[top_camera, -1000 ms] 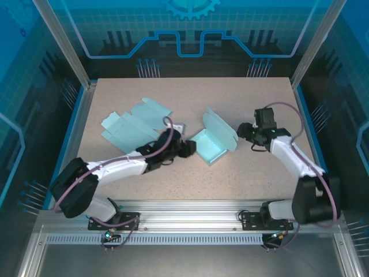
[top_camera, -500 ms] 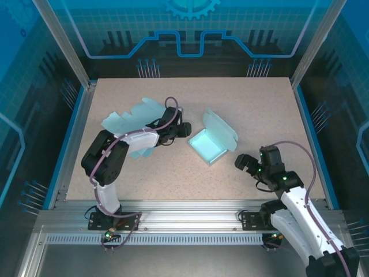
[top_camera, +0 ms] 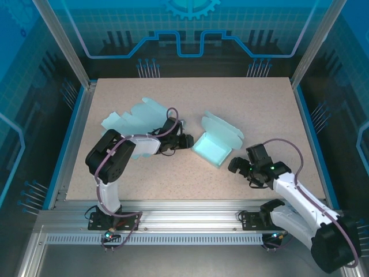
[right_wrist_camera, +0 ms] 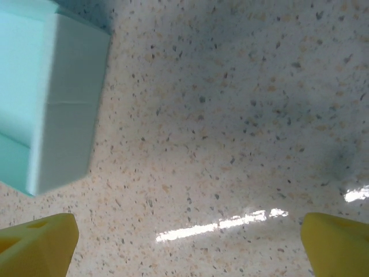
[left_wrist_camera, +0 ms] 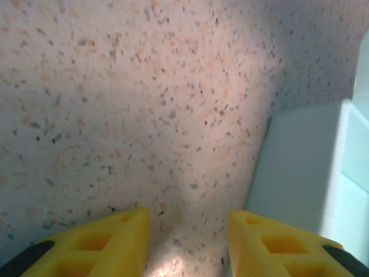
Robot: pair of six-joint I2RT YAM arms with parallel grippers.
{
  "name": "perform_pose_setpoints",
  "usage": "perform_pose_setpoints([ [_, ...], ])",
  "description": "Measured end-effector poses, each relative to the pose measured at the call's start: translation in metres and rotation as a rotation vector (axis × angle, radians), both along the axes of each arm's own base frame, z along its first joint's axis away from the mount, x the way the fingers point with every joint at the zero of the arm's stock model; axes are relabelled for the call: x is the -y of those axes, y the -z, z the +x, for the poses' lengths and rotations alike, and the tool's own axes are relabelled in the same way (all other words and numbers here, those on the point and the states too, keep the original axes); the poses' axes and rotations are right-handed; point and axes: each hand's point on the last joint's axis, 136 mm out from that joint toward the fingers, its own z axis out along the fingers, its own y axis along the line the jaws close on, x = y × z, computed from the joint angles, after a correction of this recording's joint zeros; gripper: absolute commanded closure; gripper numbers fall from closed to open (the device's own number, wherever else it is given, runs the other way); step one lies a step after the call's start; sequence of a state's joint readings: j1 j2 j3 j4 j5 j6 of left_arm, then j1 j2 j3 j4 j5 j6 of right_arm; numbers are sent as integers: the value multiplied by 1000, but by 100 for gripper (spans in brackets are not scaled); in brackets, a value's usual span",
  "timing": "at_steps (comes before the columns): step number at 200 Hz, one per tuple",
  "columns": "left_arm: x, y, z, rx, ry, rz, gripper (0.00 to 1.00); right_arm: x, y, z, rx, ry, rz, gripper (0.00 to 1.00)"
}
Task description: Fold the paper box
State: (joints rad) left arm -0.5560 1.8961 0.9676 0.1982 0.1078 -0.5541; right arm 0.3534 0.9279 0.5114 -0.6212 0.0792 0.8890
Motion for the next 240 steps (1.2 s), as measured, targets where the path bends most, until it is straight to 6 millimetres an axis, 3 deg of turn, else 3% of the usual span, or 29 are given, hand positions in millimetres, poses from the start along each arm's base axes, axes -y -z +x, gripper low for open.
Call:
perform_pose_setpoints([
  [33,17,-1,-28,-22,20,-73,60,6,-14,21,-13,7,-90,0],
  [80,62,-7,-78,-49,105,-196,58,17,-39,47,-1,-40,-238,0],
  [104,59,-16,-93,-40,111,-212,49,25,-53,52,20,-60,-304,0],
  [138,29,-61,-69,111,51,-172,37,40,-57,47,5,-98,-378,6],
  [163,16,-84,-49,237,81,-82,36,52,-61,49,14,-103,-394,7],
  [195,20,-96,-25,361,195,56,37,64,-71,63,102,-94,-347,11],
  [240,31,-91,-3,458,371,196,36,62,-86,81,245,-146,-236,11],
])
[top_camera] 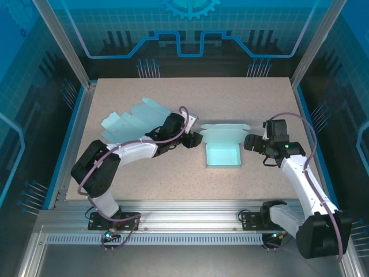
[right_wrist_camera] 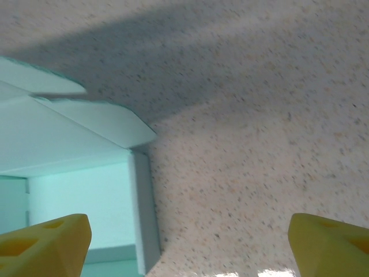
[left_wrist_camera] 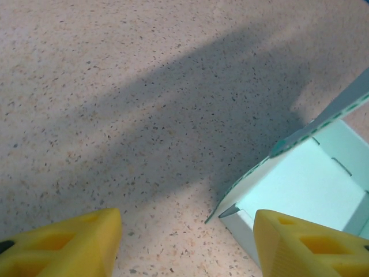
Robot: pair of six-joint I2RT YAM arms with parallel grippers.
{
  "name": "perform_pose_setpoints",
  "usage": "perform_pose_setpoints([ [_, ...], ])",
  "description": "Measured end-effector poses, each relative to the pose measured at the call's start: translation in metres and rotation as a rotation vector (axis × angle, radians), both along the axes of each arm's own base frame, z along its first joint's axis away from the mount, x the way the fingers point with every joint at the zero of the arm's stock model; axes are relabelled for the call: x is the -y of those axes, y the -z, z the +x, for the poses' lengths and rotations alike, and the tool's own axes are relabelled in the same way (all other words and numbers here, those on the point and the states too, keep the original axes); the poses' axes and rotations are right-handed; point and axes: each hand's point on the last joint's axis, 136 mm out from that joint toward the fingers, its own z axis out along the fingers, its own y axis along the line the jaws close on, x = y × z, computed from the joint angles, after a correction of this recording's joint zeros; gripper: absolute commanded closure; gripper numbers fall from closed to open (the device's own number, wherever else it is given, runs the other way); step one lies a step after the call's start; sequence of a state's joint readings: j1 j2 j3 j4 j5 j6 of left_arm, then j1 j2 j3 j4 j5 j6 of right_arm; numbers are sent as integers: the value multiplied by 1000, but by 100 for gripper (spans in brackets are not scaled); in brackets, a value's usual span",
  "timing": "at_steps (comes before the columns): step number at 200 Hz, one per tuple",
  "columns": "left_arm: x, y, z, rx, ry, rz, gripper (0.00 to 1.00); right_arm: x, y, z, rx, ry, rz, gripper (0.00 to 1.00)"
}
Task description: Fold the paper box
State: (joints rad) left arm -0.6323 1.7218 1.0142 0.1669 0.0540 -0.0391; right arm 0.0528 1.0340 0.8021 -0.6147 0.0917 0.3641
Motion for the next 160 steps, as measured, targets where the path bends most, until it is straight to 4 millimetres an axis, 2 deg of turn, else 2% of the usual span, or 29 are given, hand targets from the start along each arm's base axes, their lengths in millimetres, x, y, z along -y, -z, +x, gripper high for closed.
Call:
perform_pose_setpoints([
  [30,10,6,3,21,87,53,38,-9,-7,10,48,-56,51,15],
  [43,13,9,3,23,116,60,43,-13,-7,12,51,-73,63,15],
  [80,24,16,1,24,189,68,74,-20,-3,14,52,-104,95,13],
  [105,28,15,-2,41,237,67,100,-21,-2,12,59,-110,98,12],
  [160,30,13,-5,120,341,117,100,-26,-13,11,107,-137,115,14],
])
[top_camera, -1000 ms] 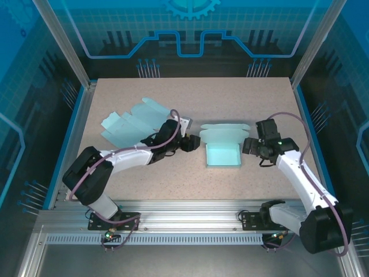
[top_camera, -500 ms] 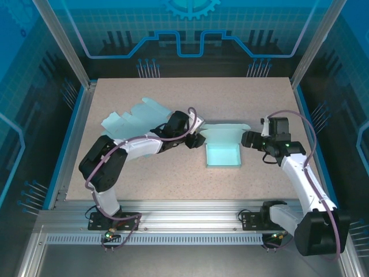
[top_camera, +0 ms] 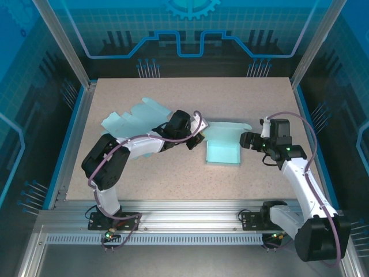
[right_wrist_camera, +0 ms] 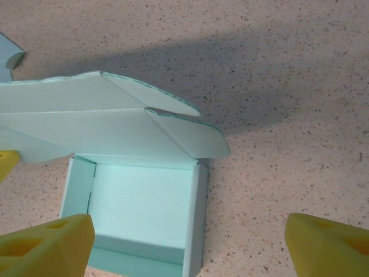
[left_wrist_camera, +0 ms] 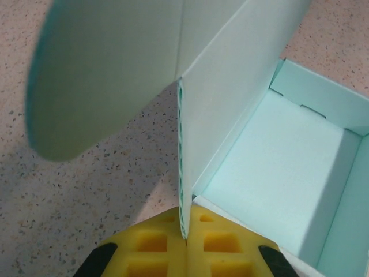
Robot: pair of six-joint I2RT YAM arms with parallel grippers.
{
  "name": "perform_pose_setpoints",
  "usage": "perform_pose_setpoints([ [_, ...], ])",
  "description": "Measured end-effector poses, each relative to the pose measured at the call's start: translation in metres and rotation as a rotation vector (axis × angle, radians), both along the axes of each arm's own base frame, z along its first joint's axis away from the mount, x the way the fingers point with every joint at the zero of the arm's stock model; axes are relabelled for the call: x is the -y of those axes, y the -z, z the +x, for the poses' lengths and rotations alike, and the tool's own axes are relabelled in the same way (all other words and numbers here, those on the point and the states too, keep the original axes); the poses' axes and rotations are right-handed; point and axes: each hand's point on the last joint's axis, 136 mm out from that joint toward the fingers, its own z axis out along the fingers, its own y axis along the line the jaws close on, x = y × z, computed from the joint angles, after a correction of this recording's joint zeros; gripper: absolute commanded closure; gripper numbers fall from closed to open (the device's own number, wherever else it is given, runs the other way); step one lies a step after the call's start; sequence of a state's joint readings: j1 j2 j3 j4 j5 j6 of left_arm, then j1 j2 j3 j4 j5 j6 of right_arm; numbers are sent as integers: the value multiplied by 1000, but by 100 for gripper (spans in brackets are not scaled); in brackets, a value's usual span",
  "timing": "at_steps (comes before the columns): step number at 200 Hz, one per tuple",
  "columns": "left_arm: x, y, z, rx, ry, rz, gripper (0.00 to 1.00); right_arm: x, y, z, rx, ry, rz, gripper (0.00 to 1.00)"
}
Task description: Fold the paper box
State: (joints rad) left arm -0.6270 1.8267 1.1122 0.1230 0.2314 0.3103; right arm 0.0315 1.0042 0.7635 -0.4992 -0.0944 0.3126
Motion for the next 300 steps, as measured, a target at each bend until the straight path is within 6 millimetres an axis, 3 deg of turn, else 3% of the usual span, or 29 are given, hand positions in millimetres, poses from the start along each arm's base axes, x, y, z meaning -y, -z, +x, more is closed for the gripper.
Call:
perform_pose_setpoints([
  [30,-12,-2,-1,2,50,13,100,-4,2,1,17,-15,17,17],
  [75,-63,-17,9,-14,39,27,100,-13,0,5,57,-51,48,21],
  [96,-78,-19,9,-27,38,39,100,-23,-2,7,77,-87,55,21],
  [126,-78,-15,1,-45,63,42,100,-41,3,11,81,-153,55,22],
  [152,-78,-12,-2,-53,74,38,100,-47,21,19,35,-185,36,24],
  [203,-77,-13,-2,-48,82,37,100,-57,49,57,-20,-276,-3,22],
  [243,-77,-13,-3,-36,94,42,100,-73,44,86,51,-374,5,23],
  [271,-77,-12,-2,-38,95,43,100,-84,34,106,106,-441,17,32],
  [300,-77,-6,-1,-50,93,46,100,-89,37,114,114,-473,23,35],
])
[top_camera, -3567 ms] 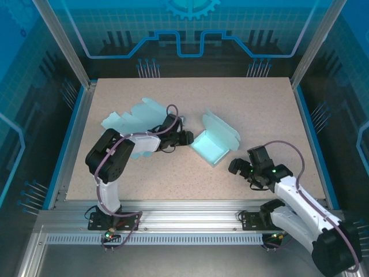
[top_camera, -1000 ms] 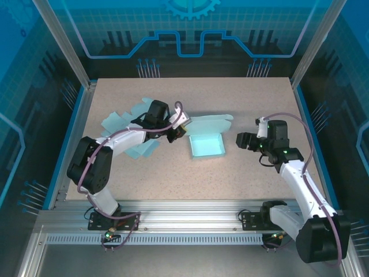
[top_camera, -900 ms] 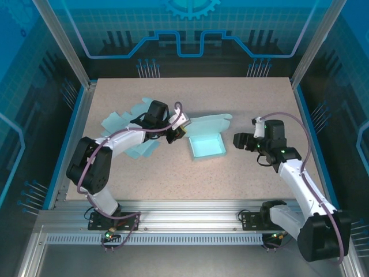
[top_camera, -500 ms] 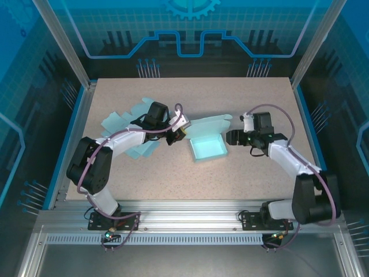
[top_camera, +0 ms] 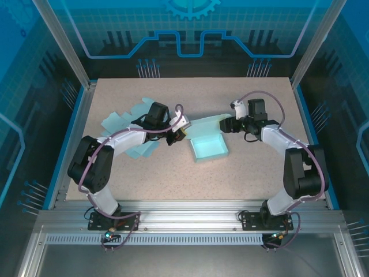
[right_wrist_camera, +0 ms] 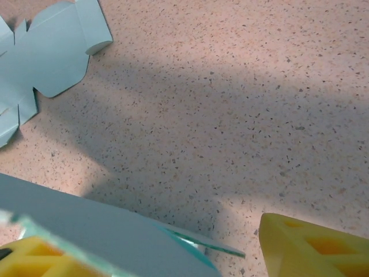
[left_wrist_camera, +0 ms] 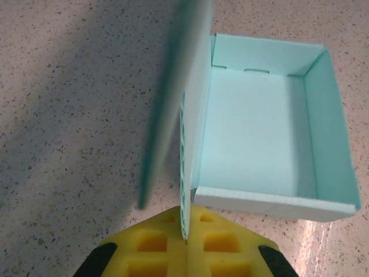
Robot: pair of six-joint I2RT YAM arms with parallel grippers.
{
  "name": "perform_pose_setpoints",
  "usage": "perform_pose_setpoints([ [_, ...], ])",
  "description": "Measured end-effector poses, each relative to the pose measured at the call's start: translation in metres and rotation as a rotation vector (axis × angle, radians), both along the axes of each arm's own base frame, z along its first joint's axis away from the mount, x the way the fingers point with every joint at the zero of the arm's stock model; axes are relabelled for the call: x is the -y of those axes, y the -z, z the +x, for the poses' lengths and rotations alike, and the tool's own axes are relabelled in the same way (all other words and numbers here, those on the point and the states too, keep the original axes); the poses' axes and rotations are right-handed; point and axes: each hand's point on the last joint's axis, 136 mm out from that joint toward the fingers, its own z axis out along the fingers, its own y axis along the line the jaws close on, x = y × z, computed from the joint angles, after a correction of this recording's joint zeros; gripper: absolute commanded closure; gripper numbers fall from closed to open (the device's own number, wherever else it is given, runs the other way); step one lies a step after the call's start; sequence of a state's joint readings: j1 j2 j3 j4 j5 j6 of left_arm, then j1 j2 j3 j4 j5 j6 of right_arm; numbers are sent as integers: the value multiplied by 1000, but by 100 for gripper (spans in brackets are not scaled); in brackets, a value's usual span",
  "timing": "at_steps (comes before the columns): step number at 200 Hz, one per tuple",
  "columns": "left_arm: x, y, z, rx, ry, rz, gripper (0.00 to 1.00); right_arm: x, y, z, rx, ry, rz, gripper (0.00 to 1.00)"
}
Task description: Fold the paper box
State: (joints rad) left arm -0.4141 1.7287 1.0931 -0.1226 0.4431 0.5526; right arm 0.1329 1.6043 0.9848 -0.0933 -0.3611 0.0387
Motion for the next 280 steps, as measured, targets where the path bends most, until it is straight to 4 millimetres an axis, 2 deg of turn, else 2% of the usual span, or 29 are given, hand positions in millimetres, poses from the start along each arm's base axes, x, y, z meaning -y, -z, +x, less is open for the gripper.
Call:
perform_pose_setpoints([
  [23,0,4,0,-9,-1,4,100,-1,3,-1,-7,-13,1,40],
  [42,0,3,1,-6,-3,1,100,-2,2,-1,0,-22,2,48],
  [60,-1,3,2,-11,-12,-2,100,-2,3,-1,-2,-17,1,60],
  [71,-2,3,4,-17,-24,-7,100,-2,3,-1,-3,-17,3,62],
  [85,-3,1,7,-16,-38,-16,96,-5,4,-4,-3,-23,4,62],
  [94,-2,1,7,-21,-48,-22,89,-6,4,-6,-3,-23,4,63],
  [121,-1,-3,11,-34,-82,-51,78,-11,1,-14,10,-20,-11,77],
  [127,0,-5,13,-36,-92,-60,76,-12,0,-15,14,-18,-16,77],
  [134,0,-6,15,-35,-105,-69,69,-14,-1,-17,19,-19,-23,78],
  [140,0,-8,17,-38,-121,-79,68,-15,-2,-18,24,-18,-30,78],
  [192,-7,-19,41,0,-272,-118,74,-14,-11,-20,65,11,-79,78],
  [235,-14,-26,39,17,-321,-125,79,-12,-14,-22,90,36,-121,78],
  [280,-11,-20,35,5,-341,-121,82,-12,-10,-22,93,70,-157,73],
])
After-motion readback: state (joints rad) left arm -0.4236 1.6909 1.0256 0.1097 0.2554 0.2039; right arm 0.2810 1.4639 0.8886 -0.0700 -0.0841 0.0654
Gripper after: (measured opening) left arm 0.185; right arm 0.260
